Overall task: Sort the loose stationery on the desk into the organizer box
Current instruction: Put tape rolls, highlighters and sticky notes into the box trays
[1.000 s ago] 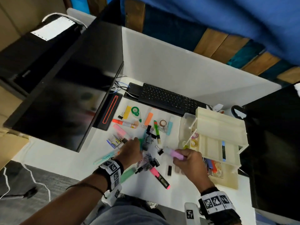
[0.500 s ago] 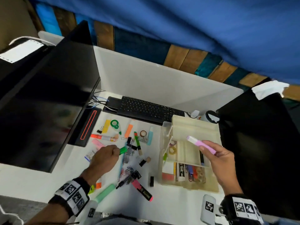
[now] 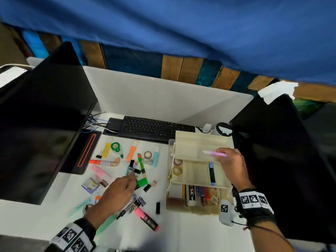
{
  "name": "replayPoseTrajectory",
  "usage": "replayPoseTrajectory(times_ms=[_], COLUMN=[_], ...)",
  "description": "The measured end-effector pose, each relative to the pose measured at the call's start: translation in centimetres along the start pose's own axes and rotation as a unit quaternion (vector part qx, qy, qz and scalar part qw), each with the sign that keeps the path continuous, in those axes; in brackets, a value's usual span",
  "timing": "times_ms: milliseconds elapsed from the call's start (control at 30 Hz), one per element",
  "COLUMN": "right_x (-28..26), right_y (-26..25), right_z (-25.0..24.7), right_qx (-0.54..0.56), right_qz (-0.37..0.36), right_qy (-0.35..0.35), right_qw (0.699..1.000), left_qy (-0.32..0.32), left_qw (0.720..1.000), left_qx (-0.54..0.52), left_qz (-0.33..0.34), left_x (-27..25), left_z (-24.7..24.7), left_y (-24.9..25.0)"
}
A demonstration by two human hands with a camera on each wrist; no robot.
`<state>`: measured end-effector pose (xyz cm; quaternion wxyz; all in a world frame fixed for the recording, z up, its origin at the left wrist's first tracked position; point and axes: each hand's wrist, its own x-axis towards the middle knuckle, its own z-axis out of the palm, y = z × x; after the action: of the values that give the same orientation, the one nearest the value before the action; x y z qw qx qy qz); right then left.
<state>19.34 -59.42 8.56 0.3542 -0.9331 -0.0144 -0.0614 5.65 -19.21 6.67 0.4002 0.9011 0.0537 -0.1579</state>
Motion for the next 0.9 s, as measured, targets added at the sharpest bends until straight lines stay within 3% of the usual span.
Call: replayPoseTrajectory(times_ms=[133,500,633,800,900], right_x=[1.0,2.7,3.4,1.1,-2.9], right_y=[1.9,3.5,3.4,0.4,-2.1], right_z=[0.5,1.8,2.1,1.3,0.2], right_qx=[-0.089,-0.13,-0.089,-0.005,0.142], right_qz=[-0.096,-0.093,-0.037,-0.026,0.027], right_qy=[0.011,0.003,0.01,0.066,-0.018], right_qw=[0.991,0.987,0.995,0.997,0.989], left_qy=[-0.003,0.011,0.012,-0.043,-0.049], left_qw=[1.0,0.999,0.999,0.992,0.991], left_qx=[-0.008,0.004,-0.028,-0.118,-0.125], left_qz=[-0.017,-0.04,-0.043,-0.029,0.013], left_x=[-1.2,-2.3,-2.1,-0.2,1.4], left_z=[0.6,2.8,3.9,6.2,8.3], left_y=[1.0,3.9,5.5,8.3,10.5])
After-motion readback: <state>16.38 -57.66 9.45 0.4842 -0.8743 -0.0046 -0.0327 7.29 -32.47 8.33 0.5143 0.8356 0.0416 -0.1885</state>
